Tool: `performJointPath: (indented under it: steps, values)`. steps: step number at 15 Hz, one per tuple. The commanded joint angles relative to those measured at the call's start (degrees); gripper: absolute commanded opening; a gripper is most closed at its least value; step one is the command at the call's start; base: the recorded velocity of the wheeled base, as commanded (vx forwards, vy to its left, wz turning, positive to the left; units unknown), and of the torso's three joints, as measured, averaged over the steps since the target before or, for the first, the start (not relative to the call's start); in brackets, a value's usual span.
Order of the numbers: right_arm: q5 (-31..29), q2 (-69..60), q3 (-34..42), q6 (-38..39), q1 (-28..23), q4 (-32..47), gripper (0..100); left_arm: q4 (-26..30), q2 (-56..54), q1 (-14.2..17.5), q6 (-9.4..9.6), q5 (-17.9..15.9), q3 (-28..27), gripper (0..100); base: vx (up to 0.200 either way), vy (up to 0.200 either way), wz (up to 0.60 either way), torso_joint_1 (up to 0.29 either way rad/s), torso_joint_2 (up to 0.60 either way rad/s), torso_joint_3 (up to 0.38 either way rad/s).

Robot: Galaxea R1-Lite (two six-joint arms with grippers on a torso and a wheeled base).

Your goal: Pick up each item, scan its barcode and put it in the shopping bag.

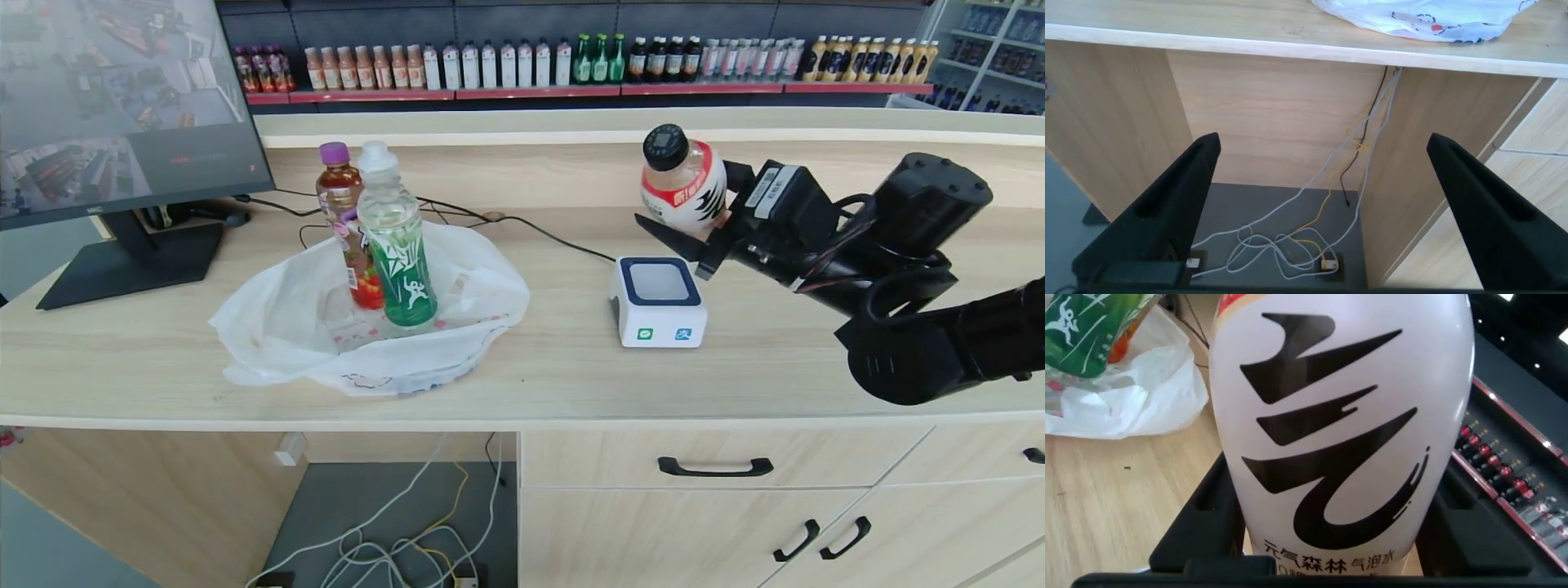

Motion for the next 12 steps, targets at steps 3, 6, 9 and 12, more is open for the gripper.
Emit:
performJointPath:
  steps: [3,6,9,12]
  values:
    - [5.5,2.4,-0.1,-4.3,-0.2,0.0,0,0.0,0.0,0.0,0.02,0.0,0.0,100,0.000,0.000,0.00,0.000,0.00,0.000]
    - [7.1,4.9,-0.5,-6.4,1.1,0.0,0,0.0,0.0,0.0,0.02,0.0,0.0,100,0.000,0.000,0.00,0.000,0.00,0.000]
    - [8.4,7.2,-3.2,-6.8,1.3,0.0,0,0.0,0.0,0.0,0.02,0.0,0.0,100,0.000,0.000,0.00,0.000,0.00,0.000]
    - [10.2,7.9,-3.9,-7.6,1.3,-0.1,0,0.0,0.0,0.0,0.02,0.0,0.0,100,0.000,0.000,0.00,0.000,0.00,0.000]
